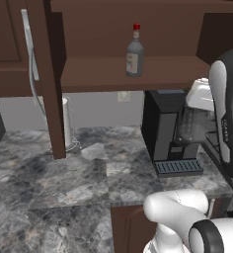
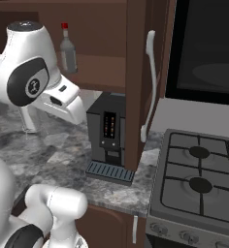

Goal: There is a bowl on the dining counter. Grab a lemon wedge from the fridge and place it in the bowl. Then get the liquor bottle and glass cup from the cabinet and place them next to the bowl.

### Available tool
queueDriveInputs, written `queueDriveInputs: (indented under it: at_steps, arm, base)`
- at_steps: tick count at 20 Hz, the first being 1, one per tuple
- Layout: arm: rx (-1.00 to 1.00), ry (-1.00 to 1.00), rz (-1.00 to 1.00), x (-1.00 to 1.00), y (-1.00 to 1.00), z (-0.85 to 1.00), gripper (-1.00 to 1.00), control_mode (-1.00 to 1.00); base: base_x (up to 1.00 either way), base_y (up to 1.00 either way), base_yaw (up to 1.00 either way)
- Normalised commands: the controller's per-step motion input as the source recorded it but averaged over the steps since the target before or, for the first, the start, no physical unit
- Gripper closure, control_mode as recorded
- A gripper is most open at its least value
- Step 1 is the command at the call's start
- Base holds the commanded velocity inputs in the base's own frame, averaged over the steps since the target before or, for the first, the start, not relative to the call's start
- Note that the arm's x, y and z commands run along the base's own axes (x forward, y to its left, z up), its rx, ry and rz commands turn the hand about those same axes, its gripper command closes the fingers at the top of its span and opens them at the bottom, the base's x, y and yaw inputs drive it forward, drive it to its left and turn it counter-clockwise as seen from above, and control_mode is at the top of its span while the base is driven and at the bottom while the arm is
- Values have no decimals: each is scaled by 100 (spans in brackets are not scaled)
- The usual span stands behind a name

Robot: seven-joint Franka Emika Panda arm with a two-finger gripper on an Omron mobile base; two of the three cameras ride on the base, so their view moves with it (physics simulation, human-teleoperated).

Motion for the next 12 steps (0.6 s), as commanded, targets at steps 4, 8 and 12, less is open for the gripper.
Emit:
queueDriveInputs:
  at_steps: [4, 8, 12]
  arm:
    - [-1, 0, 10, 4, -2, -29, 100, -100]
    - [0, 2, 4, 7, -16, -21, 100, -100]
    - [0, 0, 0, 0, 0, 0, 100, 100]
  base:
    - [0, 0, 0]
    - [0, 0, 0]
    - [-4, -46, 4]
